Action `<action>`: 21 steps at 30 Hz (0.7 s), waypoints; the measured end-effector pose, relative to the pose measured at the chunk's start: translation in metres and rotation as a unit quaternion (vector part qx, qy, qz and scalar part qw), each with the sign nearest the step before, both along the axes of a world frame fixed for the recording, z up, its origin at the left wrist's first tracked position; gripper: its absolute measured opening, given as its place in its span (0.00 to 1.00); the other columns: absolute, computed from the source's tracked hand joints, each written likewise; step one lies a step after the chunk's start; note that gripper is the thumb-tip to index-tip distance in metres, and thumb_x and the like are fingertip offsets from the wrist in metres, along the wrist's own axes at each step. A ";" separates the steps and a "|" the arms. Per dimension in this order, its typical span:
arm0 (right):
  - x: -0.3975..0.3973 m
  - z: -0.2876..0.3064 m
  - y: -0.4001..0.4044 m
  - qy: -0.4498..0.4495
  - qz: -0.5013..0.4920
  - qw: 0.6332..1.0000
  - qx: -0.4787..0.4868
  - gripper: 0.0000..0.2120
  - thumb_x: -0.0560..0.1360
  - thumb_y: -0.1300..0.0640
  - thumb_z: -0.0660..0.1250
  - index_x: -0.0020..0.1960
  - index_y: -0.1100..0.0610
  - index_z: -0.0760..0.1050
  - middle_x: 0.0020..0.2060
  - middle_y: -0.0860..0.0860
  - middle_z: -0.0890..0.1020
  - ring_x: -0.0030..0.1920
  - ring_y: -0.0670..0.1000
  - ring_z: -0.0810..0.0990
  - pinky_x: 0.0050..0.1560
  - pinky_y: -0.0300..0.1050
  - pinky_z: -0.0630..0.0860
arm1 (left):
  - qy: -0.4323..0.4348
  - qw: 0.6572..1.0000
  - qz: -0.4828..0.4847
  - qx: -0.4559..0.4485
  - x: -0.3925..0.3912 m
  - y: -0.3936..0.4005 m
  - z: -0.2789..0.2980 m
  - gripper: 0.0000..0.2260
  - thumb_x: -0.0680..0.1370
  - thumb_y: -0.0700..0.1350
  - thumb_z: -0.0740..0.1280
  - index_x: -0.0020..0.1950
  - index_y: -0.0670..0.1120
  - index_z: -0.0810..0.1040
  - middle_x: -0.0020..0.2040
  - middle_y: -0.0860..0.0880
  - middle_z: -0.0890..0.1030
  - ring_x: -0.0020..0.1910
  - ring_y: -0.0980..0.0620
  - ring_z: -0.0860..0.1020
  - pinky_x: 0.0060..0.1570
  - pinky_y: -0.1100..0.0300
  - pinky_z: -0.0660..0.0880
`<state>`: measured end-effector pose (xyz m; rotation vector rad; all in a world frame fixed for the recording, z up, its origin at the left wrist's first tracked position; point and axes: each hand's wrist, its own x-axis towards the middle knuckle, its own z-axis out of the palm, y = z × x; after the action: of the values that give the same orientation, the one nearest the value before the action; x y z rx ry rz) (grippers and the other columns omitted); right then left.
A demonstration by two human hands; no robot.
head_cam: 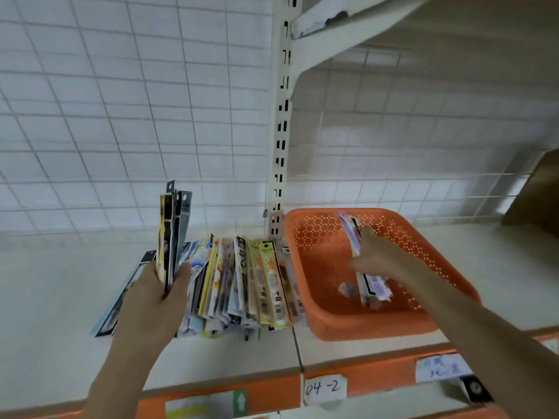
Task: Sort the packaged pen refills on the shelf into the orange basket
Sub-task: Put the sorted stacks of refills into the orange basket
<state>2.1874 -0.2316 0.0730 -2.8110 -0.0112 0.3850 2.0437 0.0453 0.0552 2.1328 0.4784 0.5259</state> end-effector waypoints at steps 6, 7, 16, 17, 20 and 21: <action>0.000 -0.008 -0.008 0.120 0.070 0.986 -0.097 0.51 0.70 0.42 0.71 0.76 0.58 0.39 0.59 0.61 0.77 0.38 0.53 0.78 0.34 0.42 0.78 | -0.006 0.999 -0.025 0.033 0.013 -0.034 0.015 0.17 0.79 0.51 0.58 0.32 0.45 0.63 0.23 0.47 0.66 0.23 0.48 0.65 0.27 0.58 0.61; 0.001 -0.006 -0.011 0.137 0.070 0.985 -0.080 0.52 0.70 0.41 0.71 0.76 0.56 0.38 0.60 0.60 0.77 0.39 0.53 0.79 0.39 0.43 0.79 | -0.001 0.998 -0.035 0.048 0.017 -0.043 0.019 0.18 0.79 0.51 0.58 0.31 0.46 0.62 0.22 0.49 0.65 0.22 0.50 0.65 0.27 0.59 0.60; 0.003 0.014 -0.085 -0.224 0.166 0.960 0.016 0.11 0.77 0.48 0.60 0.52 0.55 0.74 0.46 0.51 0.79 0.46 0.51 0.78 0.49 0.46 0.76 | 0.045 0.991 -0.070 0.109 0.047 -0.141 0.062 0.19 0.78 0.55 0.58 0.33 0.46 0.62 0.27 0.49 0.69 0.28 0.50 0.70 0.31 0.59 0.64; 0.004 0.012 -0.098 -0.263 0.161 0.951 0.034 0.10 0.77 0.49 0.60 0.53 0.54 0.75 0.47 0.51 0.79 0.47 0.51 0.78 0.49 0.45 0.76 | 0.053 0.989 -0.082 0.115 0.052 -0.150 0.065 0.19 0.78 0.56 0.58 0.32 0.46 0.62 0.27 0.49 0.69 0.29 0.50 0.70 0.31 0.59 0.64; 0.006 -0.001 -0.138 -0.347 0.110 0.927 0.089 0.09 0.76 0.53 0.63 0.53 0.55 0.77 0.46 0.50 0.80 0.47 0.50 0.77 0.45 0.41 0.72 | 0.103 0.979 -0.119 0.128 0.071 -0.174 0.062 0.20 0.78 0.55 0.60 0.31 0.47 0.61 0.26 0.50 0.67 0.26 0.53 0.67 0.28 0.61 0.63; 0.006 -0.009 -0.151 -0.361 0.082 0.923 0.109 0.08 0.76 0.54 0.64 0.53 0.55 0.78 0.46 0.50 0.81 0.45 0.50 0.78 0.43 0.40 0.70 | 0.127 0.974 -0.131 0.136 0.077 -0.181 0.058 0.19 0.78 0.55 0.61 0.31 0.47 0.61 0.26 0.51 0.66 0.25 0.53 0.67 0.28 0.62 0.63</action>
<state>2.1931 -0.3830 0.0644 -2.5670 -0.4215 -0.5976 2.1210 -0.1353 0.1134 2.4957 0.2663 0.1761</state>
